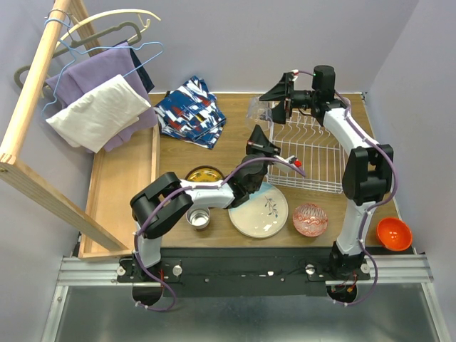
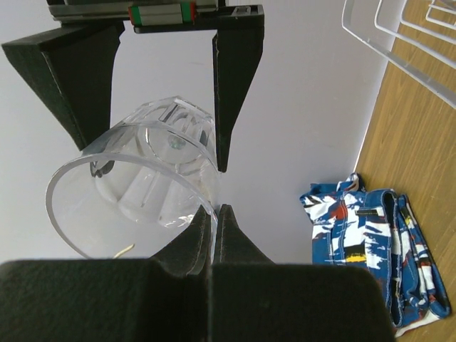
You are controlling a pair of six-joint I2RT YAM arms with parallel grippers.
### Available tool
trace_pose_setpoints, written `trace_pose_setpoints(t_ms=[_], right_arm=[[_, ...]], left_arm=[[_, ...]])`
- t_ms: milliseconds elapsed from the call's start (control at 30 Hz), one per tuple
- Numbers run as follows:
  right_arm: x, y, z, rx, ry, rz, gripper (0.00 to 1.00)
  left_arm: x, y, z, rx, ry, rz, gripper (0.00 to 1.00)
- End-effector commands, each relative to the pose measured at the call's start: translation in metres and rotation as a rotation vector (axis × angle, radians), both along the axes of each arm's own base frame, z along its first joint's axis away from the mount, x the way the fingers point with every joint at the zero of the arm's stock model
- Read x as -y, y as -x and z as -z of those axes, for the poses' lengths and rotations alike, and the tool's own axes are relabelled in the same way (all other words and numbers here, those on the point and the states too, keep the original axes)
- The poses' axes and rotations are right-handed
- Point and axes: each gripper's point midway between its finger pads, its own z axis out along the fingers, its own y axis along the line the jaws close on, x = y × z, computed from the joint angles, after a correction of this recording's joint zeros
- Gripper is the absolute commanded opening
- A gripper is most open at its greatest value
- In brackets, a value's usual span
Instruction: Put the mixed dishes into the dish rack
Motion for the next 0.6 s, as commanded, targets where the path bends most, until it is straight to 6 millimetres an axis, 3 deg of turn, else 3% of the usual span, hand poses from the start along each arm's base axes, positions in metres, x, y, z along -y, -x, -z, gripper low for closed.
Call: trace_pose_setpoints(t_ms=[0,100,233,267,333,367,400,433,467,500,533,567], right_arm=[[-0.009,-0.002,-0.002,0.021,-0.012,-0.028,0.86],[-0.011,-0.004,-0.002,0.024,-0.012,-0.029,0.8],[-0.011,-0.01,-0.001,0.086,-0.018,-0.017,0.64],[-0.012,-0.01,-0.003,0.115,-0.023,-0.02,0.62],[-0.01,-0.018,-0.012,0.218,-0.029,-0.016,0.55],[-0.009,-0.022,-0.016,0.261,-0.022,-0.01,0.53],[-0.007,-0.032,-0.006,0.231,0.011,0.019,0.52],[-0.001,-0.041,-0.002,0.334,0.058,0.037,0.52],[0.001,-0.048,-0.018,0.424,0.08,0.052,0.52],[0.003,-0.055,-0.008,0.402,0.128,0.072,0.51],[0.007,-0.062,-0.005,0.492,0.166,0.077,0.5],[0.009,-0.066,-0.013,0.539,0.183,0.089,0.5]], left_arm=[[0.006,0.006,-0.029,0.068,0.116,0.021,0.0],[0.008,0.007,-0.029,0.07,0.122,0.024,0.0],[0.009,0.008,-0.03,0.068,0.134,0.024,0.0],[0.007,0.009,-0.032,0.067,0.145,0.022,0.17],[0.006,0.01,-0.034,0.046,0.181,0.033,0.39],[0.002,0.014,-0.046,0.043,0.213,0.046,0.52],[0.001,0.017,-0.038,0.015,0.192,0.063,0.57],[0.0,0.021,-0.038,0.006,0.195,0.09,0.61],[-0.004,0.033,-0.038,-0.001,0.192,0.155,0.72],[-0.007,0.039,-0.034,-0.007,0.183,0.18,0.75],[-0.012,0.045,-0.03,-0.014,0.174,0.198,0.78],[-0.016,0.05,-0.028,-0.025,0.184,0.214,0.78]])
